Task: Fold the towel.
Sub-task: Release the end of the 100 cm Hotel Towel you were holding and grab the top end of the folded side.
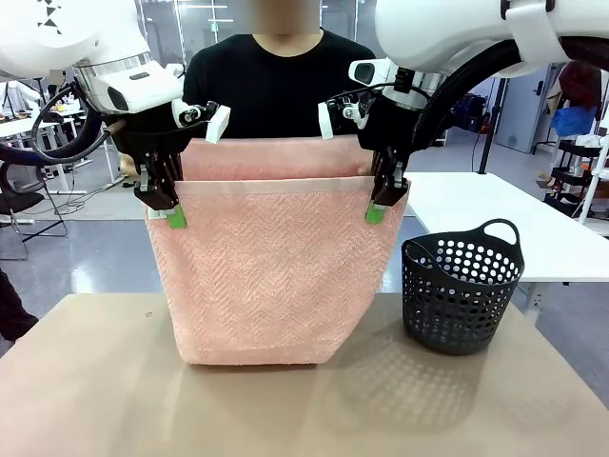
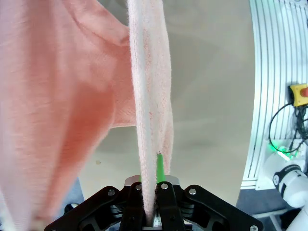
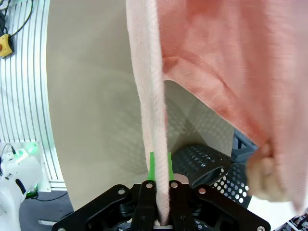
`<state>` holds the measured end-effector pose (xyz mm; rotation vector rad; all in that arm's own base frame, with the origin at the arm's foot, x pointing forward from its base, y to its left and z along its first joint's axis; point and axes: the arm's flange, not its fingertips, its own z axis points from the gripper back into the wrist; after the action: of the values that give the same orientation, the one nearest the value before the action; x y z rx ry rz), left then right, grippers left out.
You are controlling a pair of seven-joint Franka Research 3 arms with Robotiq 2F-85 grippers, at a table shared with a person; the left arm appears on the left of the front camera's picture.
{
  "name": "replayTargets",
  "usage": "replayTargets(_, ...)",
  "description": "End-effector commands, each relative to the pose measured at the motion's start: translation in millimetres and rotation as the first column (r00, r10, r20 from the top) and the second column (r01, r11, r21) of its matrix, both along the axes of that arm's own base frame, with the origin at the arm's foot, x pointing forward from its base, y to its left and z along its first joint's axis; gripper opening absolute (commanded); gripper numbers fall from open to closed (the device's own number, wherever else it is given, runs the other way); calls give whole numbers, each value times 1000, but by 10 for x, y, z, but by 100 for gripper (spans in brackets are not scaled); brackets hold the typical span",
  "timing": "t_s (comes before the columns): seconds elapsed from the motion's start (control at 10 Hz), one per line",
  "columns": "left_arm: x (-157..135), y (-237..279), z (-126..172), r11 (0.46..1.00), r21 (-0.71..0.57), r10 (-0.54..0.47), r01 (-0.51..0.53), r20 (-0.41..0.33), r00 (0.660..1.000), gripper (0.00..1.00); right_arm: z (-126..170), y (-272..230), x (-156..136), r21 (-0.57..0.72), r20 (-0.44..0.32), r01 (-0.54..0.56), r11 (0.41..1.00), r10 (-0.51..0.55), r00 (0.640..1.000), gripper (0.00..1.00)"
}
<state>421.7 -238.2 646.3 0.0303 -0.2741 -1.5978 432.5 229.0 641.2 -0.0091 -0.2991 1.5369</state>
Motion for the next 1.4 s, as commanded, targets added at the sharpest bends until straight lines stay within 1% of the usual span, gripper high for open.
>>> replayTargets(0.0,18,17,18,1000,-1,-12,12,5,1000,0,-2,-2,0,-1,1,-4,1000,4,1000,0)
replayTargets(1.3,18,17,18,1000,-1,-12,12,5,1000,0,-2,-2,0,-1,1,-4,1000,4,1000,0)
